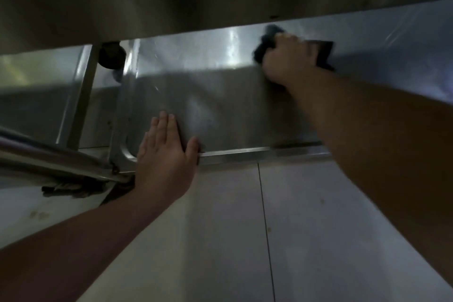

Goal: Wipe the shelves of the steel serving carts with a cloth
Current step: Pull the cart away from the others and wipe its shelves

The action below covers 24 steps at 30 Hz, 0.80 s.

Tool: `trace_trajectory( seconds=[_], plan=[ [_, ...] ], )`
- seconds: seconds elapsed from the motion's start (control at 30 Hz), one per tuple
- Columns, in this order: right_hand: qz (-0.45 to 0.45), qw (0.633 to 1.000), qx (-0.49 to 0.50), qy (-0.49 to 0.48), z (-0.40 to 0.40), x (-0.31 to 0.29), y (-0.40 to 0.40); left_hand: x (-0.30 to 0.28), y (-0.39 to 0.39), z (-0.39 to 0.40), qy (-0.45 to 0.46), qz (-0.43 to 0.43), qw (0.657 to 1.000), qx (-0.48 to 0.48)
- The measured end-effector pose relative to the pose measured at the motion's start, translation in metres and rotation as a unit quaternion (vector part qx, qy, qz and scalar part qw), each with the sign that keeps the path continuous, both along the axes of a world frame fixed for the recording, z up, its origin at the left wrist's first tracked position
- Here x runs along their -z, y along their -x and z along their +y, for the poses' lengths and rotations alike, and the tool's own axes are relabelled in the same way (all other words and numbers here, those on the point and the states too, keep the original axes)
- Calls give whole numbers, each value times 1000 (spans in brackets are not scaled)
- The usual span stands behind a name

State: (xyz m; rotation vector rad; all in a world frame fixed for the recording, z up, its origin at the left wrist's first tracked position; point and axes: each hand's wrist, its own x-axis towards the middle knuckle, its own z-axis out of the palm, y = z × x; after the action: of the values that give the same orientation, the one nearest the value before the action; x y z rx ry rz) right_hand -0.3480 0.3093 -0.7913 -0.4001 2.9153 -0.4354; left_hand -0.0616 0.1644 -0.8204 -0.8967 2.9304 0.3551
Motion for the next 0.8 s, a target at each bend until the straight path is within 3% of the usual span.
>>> trace_trajectory(
  seconds=[0.13, 0.2, 0.3, 0.37, 0.43, 0.53, 0.63, 0.7, 0.8],
  plan=[
    [-6, 959, -285, 13, -61, 13, -98, -8, -1, -7, -69, 21, 997, -14],
    [-15, 922, -386, 5, -36, 16, -134, -15, -2, -9, -100, 49, 993, -26],
    [-15, 875, -484, 5, 37, 13, -129, -22, -6, -13, -65, 13, 998, -9],
    [3, 874, -486, 1, 77, 14, -97, -24, -11, -21, -36, -14, 999, -6],
    [19, 910, -414, -27, 86, 20, -60, -22, -16, -31, -16, -26, 999, -18],
    [29, 975, -216, -44, 36, 22, -22, -20, -18, -38, -29, -58, 997, -39],
    [-18, 993, -107, -39, -45, 14, -24, -19, -17, -39, -59, -60, 995, -47],
    [-20, 988, -149, -33, -89, 10, -42, -19, -18, -40, -70, -36, 996, -49],
    [-2, 958, -288, -17, -116, 13, -88, -18, -20, -44, -91, -27, 994, -47]
  ],
)
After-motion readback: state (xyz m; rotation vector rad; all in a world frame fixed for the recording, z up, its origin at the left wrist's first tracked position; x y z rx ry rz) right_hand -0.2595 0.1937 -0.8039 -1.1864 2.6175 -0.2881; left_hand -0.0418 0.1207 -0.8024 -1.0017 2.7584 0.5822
